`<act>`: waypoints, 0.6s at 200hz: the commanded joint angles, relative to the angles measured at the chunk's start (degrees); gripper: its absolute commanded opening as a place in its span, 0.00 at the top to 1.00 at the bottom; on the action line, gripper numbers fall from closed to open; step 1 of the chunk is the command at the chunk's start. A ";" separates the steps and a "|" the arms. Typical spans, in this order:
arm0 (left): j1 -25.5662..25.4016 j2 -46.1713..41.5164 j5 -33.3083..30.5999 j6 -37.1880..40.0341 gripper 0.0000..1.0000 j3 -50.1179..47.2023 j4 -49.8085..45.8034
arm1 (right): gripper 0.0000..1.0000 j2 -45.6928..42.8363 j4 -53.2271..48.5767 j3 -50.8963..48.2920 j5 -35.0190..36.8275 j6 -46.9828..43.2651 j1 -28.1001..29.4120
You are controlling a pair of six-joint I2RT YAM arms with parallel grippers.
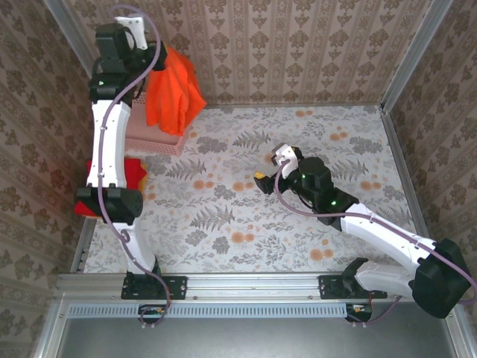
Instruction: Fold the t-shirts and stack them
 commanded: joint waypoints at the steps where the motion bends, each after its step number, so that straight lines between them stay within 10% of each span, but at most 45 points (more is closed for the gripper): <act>1: -4.43 -2.97 -1.14 7.14 1.00 0.48 0.11 | 0.00 -0.97 1.75 -1.08 -0.01 1.41 0.32; 105: -16.65 -5.56 5.67 -3.00 1.00 -13.84 6.06 | 0.00 -9.83 0.94 -2.49 3.18 5.39 -0.34; 120: -16.36 -5.12 5.84 -5.29 0.59 -17.65 7.75 | 0.00 -10.23 -0.26 -2.18 4.06 6.63 -0.71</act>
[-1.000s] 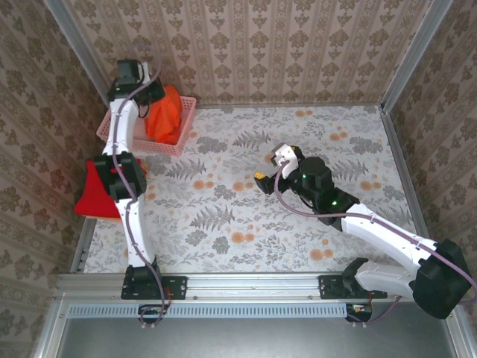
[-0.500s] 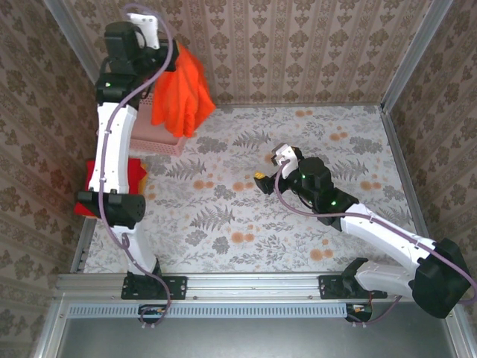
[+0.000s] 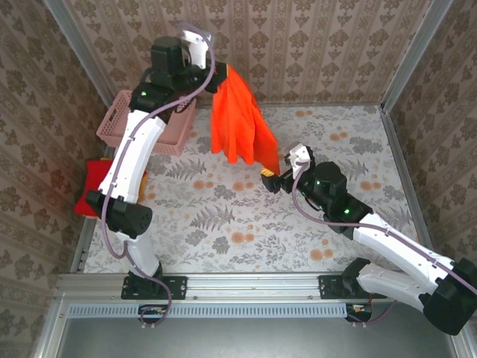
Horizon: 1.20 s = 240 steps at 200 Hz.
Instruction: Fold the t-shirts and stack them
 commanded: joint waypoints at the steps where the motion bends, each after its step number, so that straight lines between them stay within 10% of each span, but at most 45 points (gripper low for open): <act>1: 0.70 0.28 0.84 -6.25 0.56 -5.03 4.58 | 0.00 -1.38 -0.70 -0.35 2.85 2.75 -0.55; 16: 0.88 -0.15 0.01 -7.33 0.19 -8.85 4.91 | 0.00 -1.32 -3.83 0.74 4.56 4.34 -0.85; 33: 0.96 -3.18 -2.49 -7.61 0.01 -16.05 7.35 | 0.00 -0.09 -8.65 2.14 7.20 7.01 -1.56; 112: -1.20 -17.69 -16.56 -17.46 0.00 -57.51 19.44 | 0.00 17.65 -22.65 4.88 2.88 33.06 -14.83; 212: -15.52 -18.46 -25.05 -30.65 0.05 -75.57 22.97 | 0.18 33.27 -19.58 9.01 -6.65 32.71 -13.90; 240: -14.50 -23.27 -29.35 -28.07 0.01 -75.78 21.93 | 0.47 35.37 -18.59 7.93 -7.07 34.53 -12.61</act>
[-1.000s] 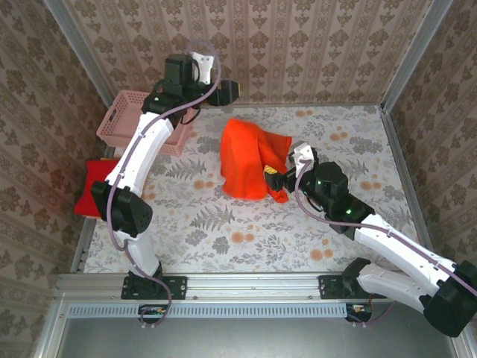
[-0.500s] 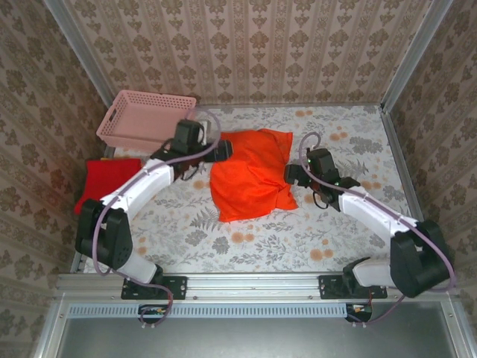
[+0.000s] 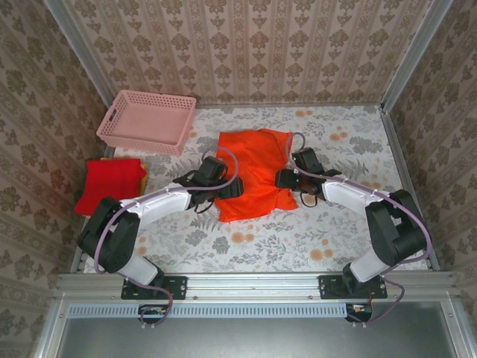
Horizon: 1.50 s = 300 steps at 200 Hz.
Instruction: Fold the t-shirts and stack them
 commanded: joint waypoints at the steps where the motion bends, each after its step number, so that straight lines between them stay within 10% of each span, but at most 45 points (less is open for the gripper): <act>1: 0.79 -5.53 -5.20 0.68 0.01 -0.24 0.90 | 0.49 1.88 1.14 -0.73 -1.75 2.26 0.81; 27: 4.35 -10.21 -6.19 2.11 0.00 -1.06 -0.50 | 1.00 0.20 0.03 -0.56 0.29 1.25 0.16; 76: 10.96 -18.59 -6.23 2.95 0.00 -5.79 -1.94 | 1.00 -7.00 -6.66 3.07 5.45 -6.30 -9.70; 124: 13.10 -21.13 -5.10 3.23 0.00 -6.99 -2.44 | 1.00 3.70 -8.86 15.35 2.34 -12.25 -24.47; 144: 13.08 -20.46 -3.96 2.66 0.00 -6.97 -2.00 | 0.35 8.39 -11.08 23.12 3.97 -13.92 -26.60; 160: 13.05 -19.20 -3.04 1.94 0.00 -7.04 -1.25 | 0.17 6.69 -11.01 23.83 5.72 -14.22 -26.03; 198: 12.09 -12.21 -0.55 -1.99 0.00 -5.18 1.03 | 0.11 -6.31 -3.72 7.97 4.80 -12.80 -19.49; 300: 1.93 19.41 11.00 1.61 0.38 14.56 8.78 | 0.15 -30.26 -10.93 -21.52 4.38 5.33 -5.20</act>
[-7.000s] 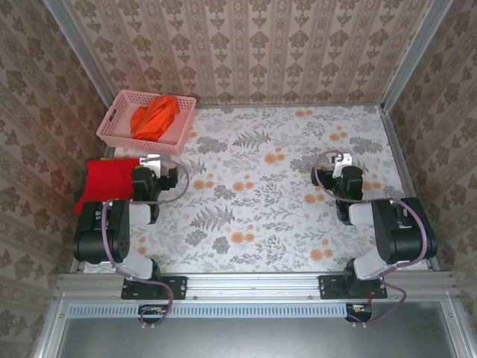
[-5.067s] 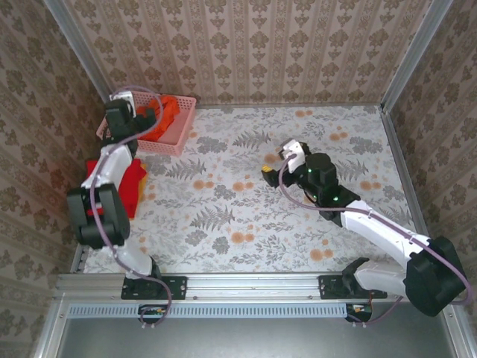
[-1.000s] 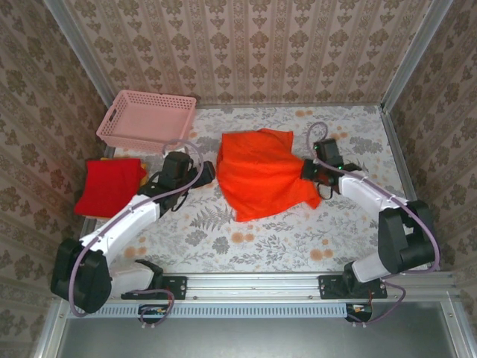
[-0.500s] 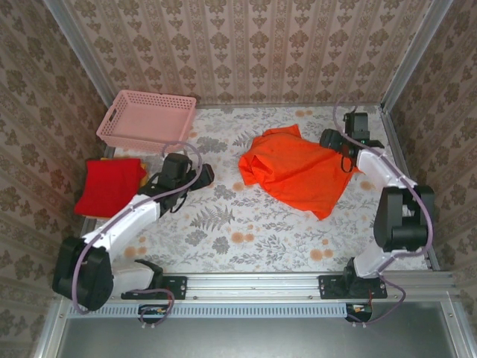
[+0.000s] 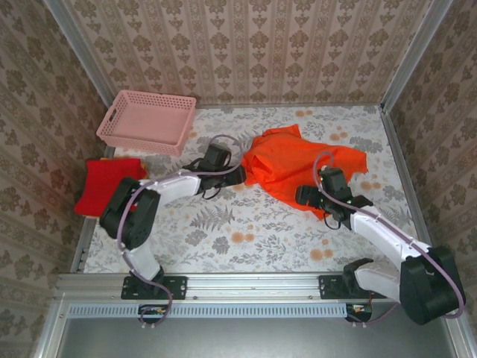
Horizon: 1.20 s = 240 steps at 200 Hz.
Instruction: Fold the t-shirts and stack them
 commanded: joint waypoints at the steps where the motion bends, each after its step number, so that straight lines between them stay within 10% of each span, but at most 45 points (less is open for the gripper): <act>1: -1.40 4.12 2.59 1.07 0.38 4.26 1.06 | 0.15 -3.70 -4.09 -3.41 1.57 6.52 0.44; 41: -2.15 9.76 2.92 0.47 0.57 8.95 0.69 | 0.16 -4.64 -6.64 -4.89 5.96 9.11 0.43; 84: -2.13 11.16 2.33 0.79 1.00 9.96 0.46 | 0.18 1.03 -7.61 -2.79 10.43 15.10 0.05; 124: -1.96 10.59 2.02 1.61 1.00 9.79 0.16 | 0.39 6.21 -3.13 -1.74 7.69 15.88 -0.14; 152: -1.79 8.49 0.25 2.62 1.00 8.80 -0.46 | 1.00 4.07 -4.60 -0.07 10.93 13.29 -1.05; 240: -0.83 -9.63 -18.10 32.01 1.00 8.20 -10.62 | 1.00 -11.08 -15.60 15.44 7.96 -1.23 -18.40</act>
